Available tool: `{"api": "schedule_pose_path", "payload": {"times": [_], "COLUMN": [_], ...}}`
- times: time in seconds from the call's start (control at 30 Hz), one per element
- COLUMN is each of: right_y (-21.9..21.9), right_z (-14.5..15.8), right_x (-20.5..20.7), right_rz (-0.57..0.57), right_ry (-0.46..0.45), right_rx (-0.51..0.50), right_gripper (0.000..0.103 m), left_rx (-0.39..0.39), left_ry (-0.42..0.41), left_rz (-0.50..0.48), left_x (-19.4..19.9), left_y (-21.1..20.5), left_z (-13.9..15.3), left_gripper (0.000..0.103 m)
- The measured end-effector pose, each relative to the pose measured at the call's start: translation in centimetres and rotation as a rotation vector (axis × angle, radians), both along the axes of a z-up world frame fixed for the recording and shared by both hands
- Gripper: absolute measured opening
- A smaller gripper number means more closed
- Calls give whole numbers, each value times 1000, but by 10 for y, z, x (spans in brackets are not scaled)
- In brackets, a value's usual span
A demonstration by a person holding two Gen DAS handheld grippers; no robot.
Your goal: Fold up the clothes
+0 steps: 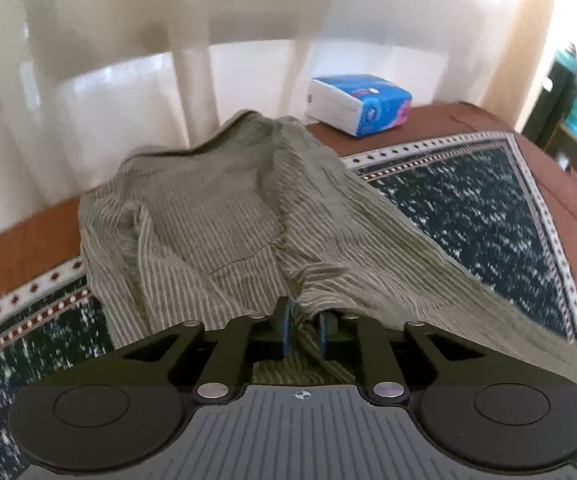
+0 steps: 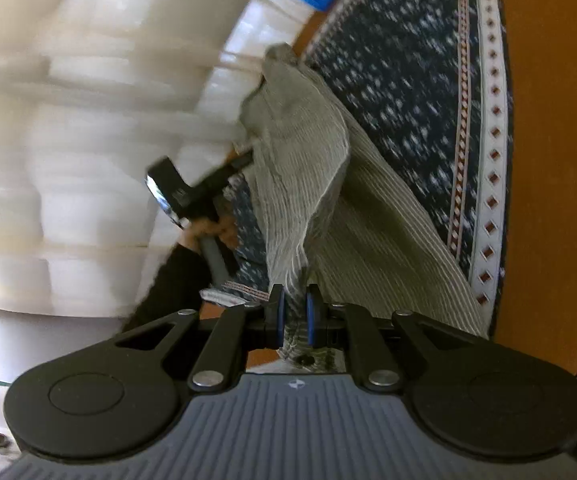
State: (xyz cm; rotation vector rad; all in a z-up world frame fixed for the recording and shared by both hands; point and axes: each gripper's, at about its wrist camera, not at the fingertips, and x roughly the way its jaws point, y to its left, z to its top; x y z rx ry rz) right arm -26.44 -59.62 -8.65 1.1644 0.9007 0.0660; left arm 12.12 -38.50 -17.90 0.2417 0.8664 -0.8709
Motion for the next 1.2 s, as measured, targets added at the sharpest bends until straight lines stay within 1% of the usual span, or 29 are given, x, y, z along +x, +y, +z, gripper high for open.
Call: {"api": "schedule_pose_path", "payload": {"times": [0.1, 0.2, 0.23, 0.27, 0.3, 0.33, 0.4, 0.43, 0.47, 0.6, 0.67, 0.73, 0.77, 0.8, 0.83, 0.87, 0.9, 1.0, 1.07, 1.17, 1.2], "right_y": [7, 15, 16, 17, 18, 18, 21, 23, 24, 31, 33, 32, 32, 30, 31, 31, 32, 32, 35, 41, 43], "right_z": [-14, -27, -34, -40, -46, -53, -65, -71, -77, -89, -90, -90, -90, -88, -86, -84, -81, -65, -48, -26, -24], "right_x": [1, -2, -2, -3, -3, -3, -2, -1, 0, 7, 10, 13, 14, 13, 13, 14, 16, 15, 17, 23, 24], "right_rz": [16, 29, 30, 31, 34, 37, 55, 68, 81, 122, 139, 153, 163, 177, 193, 211, 237, 321, 360, 422, 436], "right_ry": [23, 45, 63, 81, 103, 125, 165, 183, 201, 228, 233, 242, 248, 251, 255, 259, 263, 266, 229, 160, 146], "right_rx": [21, 11, -4, -20, -41, -63, -116, -147, -177, -232, -249, -259, -258, -258, -265, -271, -279, -325, -413, -538, -556], "right_gripper": [12, 12, 12, 13, 13, 13, 14, 15, 16, 17, 18, 20, 25, 34, 39, 49, 52, 53, 53, 57, 57], "left_rx": [-2, 1, 1, 2, 1, -1, -4, -6, -8, -39, -75, -106, -120, -129, -136, -142, -144, -137, -129, -111, -108], "left_ry": [17, 21, 21, 20, 23, 27, 36, 40, 45, 58, 61, 68, 74, 82, 91, 101, 112, 128, 154, 197, 208], "left_rz": [12, 17, 18, 20, 22, 26, 33, 36, 44, 89, 105, 101, 87, 73, 62, 51, 42, 25, 27, 43, 49], "left_x": [3, 2, 1, 0, 0, 0, 0, 0, 0, -3, -9, -21, -30, -40, -51, -61, -71, -104, -118, -134, -137], "left_y": [3, 5, 7, 8, 10, 12, 17, 20, 23, 42, 53, 61, 65, 67, 68, 68, 68, 63, 61, 57, 56], "left_z": [-2, -3, -2, -2, -1, 1, 4, 6, 8, 21, 31, 41, 46, 50, 52, 53, 53, 47, 37, 20, 15], "left_gripper": [18, 20, 22, 26, 31, 47, 53, 59, 62, 63, 63, 63, 63, 64, 66, 68, 69, 69, 69, 69, 69]}}
